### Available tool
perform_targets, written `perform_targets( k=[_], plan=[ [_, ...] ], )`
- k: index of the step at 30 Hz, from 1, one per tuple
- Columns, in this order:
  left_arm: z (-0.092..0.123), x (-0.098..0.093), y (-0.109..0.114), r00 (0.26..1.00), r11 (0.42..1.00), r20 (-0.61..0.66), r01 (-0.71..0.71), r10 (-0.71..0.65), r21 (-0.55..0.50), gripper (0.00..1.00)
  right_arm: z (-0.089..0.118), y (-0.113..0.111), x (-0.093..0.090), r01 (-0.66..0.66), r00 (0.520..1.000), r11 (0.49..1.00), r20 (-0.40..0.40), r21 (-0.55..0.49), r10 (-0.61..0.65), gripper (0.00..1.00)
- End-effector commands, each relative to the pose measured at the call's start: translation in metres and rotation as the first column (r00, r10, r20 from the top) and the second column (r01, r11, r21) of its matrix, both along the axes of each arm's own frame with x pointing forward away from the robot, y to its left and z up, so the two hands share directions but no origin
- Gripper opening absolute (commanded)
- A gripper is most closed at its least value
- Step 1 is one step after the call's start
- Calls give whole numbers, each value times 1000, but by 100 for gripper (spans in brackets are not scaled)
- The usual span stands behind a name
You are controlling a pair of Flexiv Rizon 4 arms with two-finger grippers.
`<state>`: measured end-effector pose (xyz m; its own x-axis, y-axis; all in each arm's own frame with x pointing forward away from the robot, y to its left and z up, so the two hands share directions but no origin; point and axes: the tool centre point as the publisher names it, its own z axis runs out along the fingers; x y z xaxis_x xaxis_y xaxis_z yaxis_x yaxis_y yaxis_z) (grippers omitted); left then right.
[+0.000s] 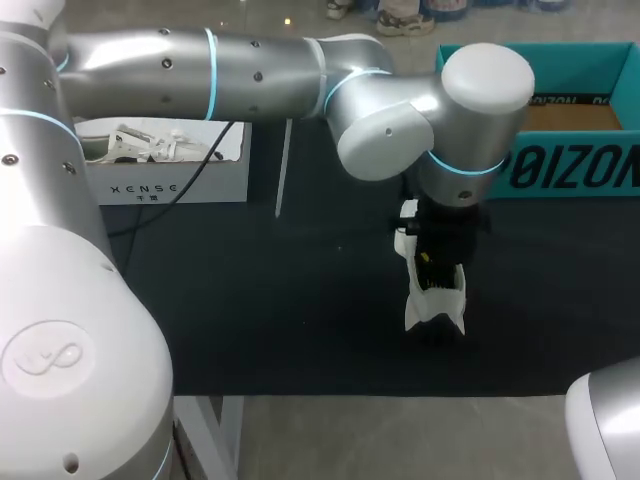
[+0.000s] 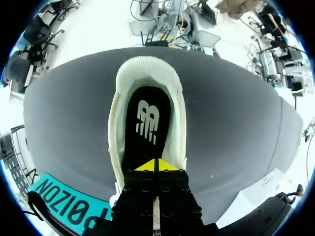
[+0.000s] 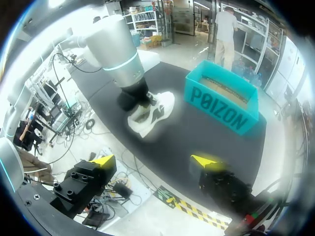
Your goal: Take the shoe out of the shoebox, open the shoe tongue, remove and reinsert the insole, then place the shoe into the shoebox
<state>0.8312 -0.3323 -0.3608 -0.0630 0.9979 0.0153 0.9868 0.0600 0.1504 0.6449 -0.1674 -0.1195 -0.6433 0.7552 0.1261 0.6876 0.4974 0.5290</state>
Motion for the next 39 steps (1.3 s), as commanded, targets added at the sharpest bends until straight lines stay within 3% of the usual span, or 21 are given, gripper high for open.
perform_targets(
  k=[1, 14, 15, 16, 18, 19, 20, 21, 39],
  plan=[
    [2, 12, -1, 1000, 1000, 2, -11, 11, -1, 0, 2, 0, 2, -1, 1000, 1000, -6, -1, 1, 100],
    [-11, 12, -13, 999, 1000, -51, -13, 13, -9, 0, 2, 0, 2, -1, 1000, 1000, -6, -1, 1, 100],
    [-12, 11, -13, 998, 1000, -58, -11, 10, -10, 7, 2, 0, 2, -1, 1000, 1000, -6, -1, 1, 100],
    [-13, 10, -13, 998, 1000, -60, -10, 10, -11, 35, 2, 0, 2, -1, 1000, 1000, -6, -1, 1, 100],
    [-14, 9, -12, 998, 1000, -64, -12, 12, -8, 62, 2, 0, 2, -1, 1000, 1000, -6, -1, 1, 100],
    [-14, 8, -11, 998, 1000, -67, -17, 17, -5, 71, 2, 0, 2, -1, 1000, 1000, -6, -1, 1, 100],
    [-15, 8, -10, 997, 1000, -69, -19, 19, -7, 96, 2, 0, 2, -1, 1000, 1000, -6, -1, 1, 100],
    [-15, 7, -9, 997, 1000, -70, -21, 20, -7, 100, 2, 0, 2, -1, 1000, 1000, -6, -1, 1, 100],
    [-20, 5, -2, 996, 999, -83, -40, 39, -15, 100, 2, 0, 2, -1, 1000, 1000, -6, -1, 1, 100]
  ],
)
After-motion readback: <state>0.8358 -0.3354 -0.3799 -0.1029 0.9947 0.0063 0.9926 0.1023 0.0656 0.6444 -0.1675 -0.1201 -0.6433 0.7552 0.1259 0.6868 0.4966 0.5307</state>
